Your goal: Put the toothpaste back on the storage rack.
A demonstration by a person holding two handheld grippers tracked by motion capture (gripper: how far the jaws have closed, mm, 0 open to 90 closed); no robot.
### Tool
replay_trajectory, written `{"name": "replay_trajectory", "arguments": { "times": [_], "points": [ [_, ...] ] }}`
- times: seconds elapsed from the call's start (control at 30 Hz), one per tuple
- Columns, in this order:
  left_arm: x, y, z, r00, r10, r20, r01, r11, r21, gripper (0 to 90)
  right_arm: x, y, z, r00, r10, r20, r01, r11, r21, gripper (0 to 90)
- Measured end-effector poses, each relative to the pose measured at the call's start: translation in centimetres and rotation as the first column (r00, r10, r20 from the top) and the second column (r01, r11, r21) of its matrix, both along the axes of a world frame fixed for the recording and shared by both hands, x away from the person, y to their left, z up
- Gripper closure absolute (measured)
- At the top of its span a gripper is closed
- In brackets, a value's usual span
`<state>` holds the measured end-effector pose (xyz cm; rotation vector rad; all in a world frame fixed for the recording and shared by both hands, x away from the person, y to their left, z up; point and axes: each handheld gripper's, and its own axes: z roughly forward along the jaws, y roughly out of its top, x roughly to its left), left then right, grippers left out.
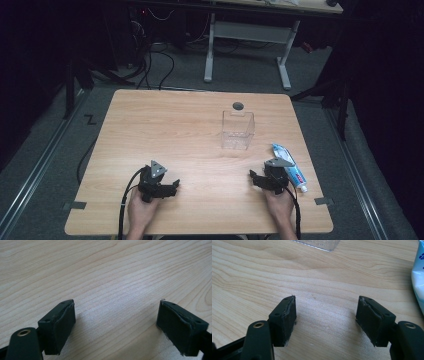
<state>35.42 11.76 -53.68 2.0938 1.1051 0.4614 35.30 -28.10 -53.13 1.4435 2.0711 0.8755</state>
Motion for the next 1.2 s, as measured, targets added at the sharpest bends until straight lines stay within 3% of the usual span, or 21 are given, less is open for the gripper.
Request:
{"name": "replay_trajectory", "arguments": {
  "times": [0.93,1.2],
  "points": [
    [0.0,-0.03,0.02,1.0,0.009,-0.002,-0.009,1.0,-0.001,15.5,-0.22,0.14,0.01,0.9998,-0.019,-0.001,0.019,1.0,0.004,34.0],
    [0.0,-0.03,0.02,1.0,0.009,-0.002,-0.009,1.0,-0.001,15.5,-0.23,0.12,0.02,0.9993,-0.037,0.006,0.037,0.999,0.002,39.0]
  ]
}}
